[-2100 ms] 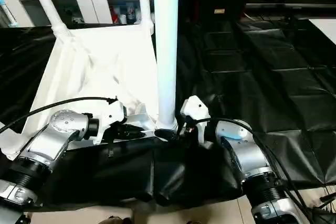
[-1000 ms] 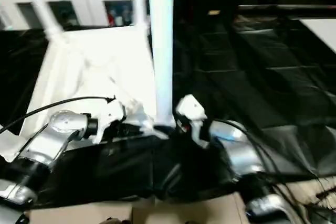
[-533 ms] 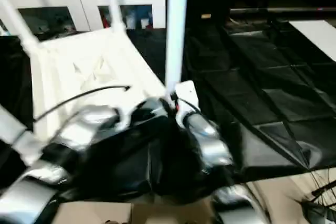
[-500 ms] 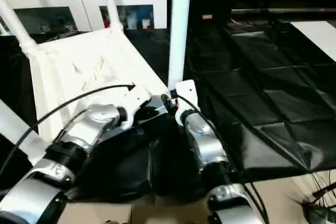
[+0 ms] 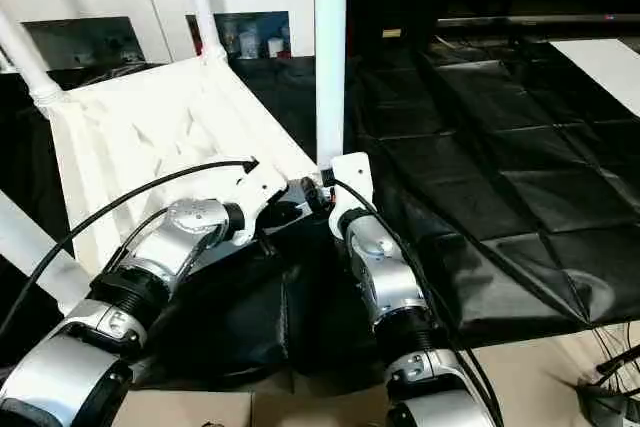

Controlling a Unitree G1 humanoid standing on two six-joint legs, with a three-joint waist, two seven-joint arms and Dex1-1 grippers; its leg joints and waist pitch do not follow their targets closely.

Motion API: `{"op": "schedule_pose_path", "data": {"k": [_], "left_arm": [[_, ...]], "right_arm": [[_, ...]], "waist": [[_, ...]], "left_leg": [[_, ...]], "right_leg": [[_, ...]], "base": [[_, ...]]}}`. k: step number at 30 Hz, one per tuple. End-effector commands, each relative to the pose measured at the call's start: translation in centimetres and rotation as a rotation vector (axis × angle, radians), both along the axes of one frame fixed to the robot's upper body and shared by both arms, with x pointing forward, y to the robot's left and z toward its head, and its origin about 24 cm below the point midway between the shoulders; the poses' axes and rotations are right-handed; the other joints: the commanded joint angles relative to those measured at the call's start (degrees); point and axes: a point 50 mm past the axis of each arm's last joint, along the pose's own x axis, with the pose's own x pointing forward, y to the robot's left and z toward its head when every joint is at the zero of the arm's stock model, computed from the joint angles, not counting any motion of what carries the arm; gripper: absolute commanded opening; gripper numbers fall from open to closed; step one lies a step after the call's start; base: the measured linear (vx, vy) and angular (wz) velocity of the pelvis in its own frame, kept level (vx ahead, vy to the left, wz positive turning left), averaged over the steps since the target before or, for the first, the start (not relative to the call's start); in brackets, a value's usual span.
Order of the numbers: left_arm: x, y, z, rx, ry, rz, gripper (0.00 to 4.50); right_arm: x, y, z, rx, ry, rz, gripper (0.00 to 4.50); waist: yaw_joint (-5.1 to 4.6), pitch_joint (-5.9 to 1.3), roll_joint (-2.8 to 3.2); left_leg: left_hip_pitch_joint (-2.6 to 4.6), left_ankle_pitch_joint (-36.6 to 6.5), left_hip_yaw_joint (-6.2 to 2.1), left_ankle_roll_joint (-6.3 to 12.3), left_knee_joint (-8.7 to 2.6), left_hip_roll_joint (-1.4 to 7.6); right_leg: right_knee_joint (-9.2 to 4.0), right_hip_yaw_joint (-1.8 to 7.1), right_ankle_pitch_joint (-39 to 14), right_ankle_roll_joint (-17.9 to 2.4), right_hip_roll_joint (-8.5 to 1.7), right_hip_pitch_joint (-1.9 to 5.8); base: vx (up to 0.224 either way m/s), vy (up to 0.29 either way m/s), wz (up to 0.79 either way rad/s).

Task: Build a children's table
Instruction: Rotate leg to tighten

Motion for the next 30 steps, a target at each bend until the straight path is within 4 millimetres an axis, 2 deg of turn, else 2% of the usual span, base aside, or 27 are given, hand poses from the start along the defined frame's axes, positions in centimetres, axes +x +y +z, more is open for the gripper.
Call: {"op": "schedule_pose_path", "data": {"k": [1, 4, 5, 6, 8, 10, 13, 14, 15, 16, 18, 23, 30], "left_arm": [[-1.0, 1.0, -2.3, 0.05, 0.079, 0.008, 0.0], [-1.2, 1.3, -2.4, 0.049, 0.084, -0.014, 0.0], [-1.3, 1.7, -2.4, 0.052, 0.086, -0.022, 0.0], [-1.5, 2.1, -2.5, 0.079, 0.08, -0.044, 0.0], [-1.7, 2.7, -2.5, 0.103, 0.074, -0.071, 0.0], [-2.1, 3.3, -2.4, 0.081, 0.08, -0.113, 0.0], [-2.7, 3.5, -2.0, 0.063, 0.06, -0.192, 0.0], [-2.9, 3.6, -1.9, 0.052, 0.054, -0.226, 0.0], [-3.3, 3.6, -1.7, 0.032, 0.06, -0.259, 0.0], [-3.8, 3.8, -1.5, 0.023, 0.064, -0.293, 0.0], [-4.1, 4.0, -1.4, 0.022, 0.063, -0.314, 0.0], [-4.6, 4.2, -1.2, 0.001, 0.064, -0.344, 0.0], [-5.1, 4.2, -1.0, -0.007, 0.069, -0.37, 0.0]], "right_arm": [[-0.1, 0.8, 0.1, -0.014, -0.012, 0.111, 3.82], [-0.2, 0.2, 0.6, -0.046, -0.046, 0.186, 3.82], [-0.3, -0.3, 0.7, -0.094, -0.066, 0.233, 3.82], [-0.5, -1.0, 0.8, -0.148, -0.089, 0.292, 3.82], [-0.7, -1.7, 0.9, -0.178, -0.104, 0.351, 3.82], [-1.0, -2.9, 1.2, -0.174, -0.112, 0.405, 3.82], [-1.2, -3.6, 1.4, -0.167, -0.12, 0.434, 3.82], [-1.2, -3.8, 1.5, -0.161, -0.12, 0.447, 3.82], [-1.4, -4.0, 1.5, -0.155, -0.12, 0.466, 3.82], [-1.7, -4.4, 1.6, -0.147, -0.122, 0.503, 3.82], [-2.0, -4.6, 1.7, -0.141, -0.121, 0.533, 3.82], [-2.5, -4.8, 1.8, -0.123, -0.119, 0.588, 3.82], [-3.2, -4.8, 1.2, -0.169, -0.082, 0.679, 3.82]], "waist": [[0.22, -2.26, -0.38], [0.35, -2.49, -0.51], [0.38, -2.41, -0.39], [0.41, -2.5, -0.59], [0.52, -2.64, -0.56], [0.53, -2.49, -0.94], [0.55, -2.73, -0.72], [0.52, -2.85, -0.7], [0.53, -2.82, -0.96], [0.71, -2.79, -0.77], [0.84, -2.79, -0.62], [1.31, -2.71, -0.54], [1.51, -2.61, -0.74]], "left_leg": [[0.66, -22.4, -1.9, 0.53, -4.99, 2.83], [0.24, -18.4, -1.62, 2.07, -4.68, 2.84], [0.24, -18.0, -1.55, 2.37, -4.66, 2.82], [0.13, -17.1, -1.54, 2.85, -4.52, 2.83], [-0.06, -15.1, -1.46, 3.92, -4.27, 2.86], [-0.31, -13.5, -1.4, 5.44, -4.12, 2.9], [-0.07, -11.5, -1.32, 6.39, -3.89, 3.01], [-0.24, -10.0, -1.34, 6.99, -3.76, 3.02], [-0.12, -9.2, -1.2, 7.63, -3.67, 3.08], [-0.06, -9.1, -1.17, 8.17, -3.63, 3.23], [0.03, -8.6, -1.04, 8.75, -3.54, 3.33], [0.2, -9.3, -1.0, 8.17, -3.64, 3.46], [0.13, -8.6, -0.99, 7.93, -3.56, 3.3]], "right_leg": [[-5.44, 2.12, -21.6, -9.4, -3.18, 1.15], [-4.86, 2.09, -15.4, -11.1, -3.13, 1.74], [-4.89, 2.1, -15.1, -11.4, -3.16, 1.68], [-4.81, 1.98, -14.7, -11.8, -3.21, 1.9], [-4.54, 1.96, -12.4, -12.4, -3.28, 2.09], [-4.39, 1.87, -10.8, -12.8, -3.26, 2.26], [-3.99, 1.85, -7.7, -14.5, -3.1, 2.21], [-3.58, 1.78, -4.8, -15.4, -3.05, 2.41], [-3.41, 1.73, -2.9, -16.1, -2.91, 2.31], [-3.2, 1.71, -2.0, -16.8, -3.0, 2.36], [-3.06, 1.71, -1.0, -17.0, -2.87, 2.19], [-2.99, 1.69, -1.9, -16.9, -2.88, 2.14], [-3.01, 1.71, -2.3, -16.4, -2.95, 2.25]], "base": [[0.0, 0.0, 0.0], [0.0, 0.0, 0.0], [0.0, 0.0, 0.0], [0.0, 0.0, 0.0], [0.0, 0.0, 0.0], [0.0, 0.0, 0.0], [0.0, 0.0, 0.0], [0.0, 0.0, 0.0], [0.0, 0.0, 0.0], [0.0, 0.0, 0.0], [0.0, 0.0, 0.0], [0.0, 0.0, 0.0], [0.0, 0.0, 0.0]]}}
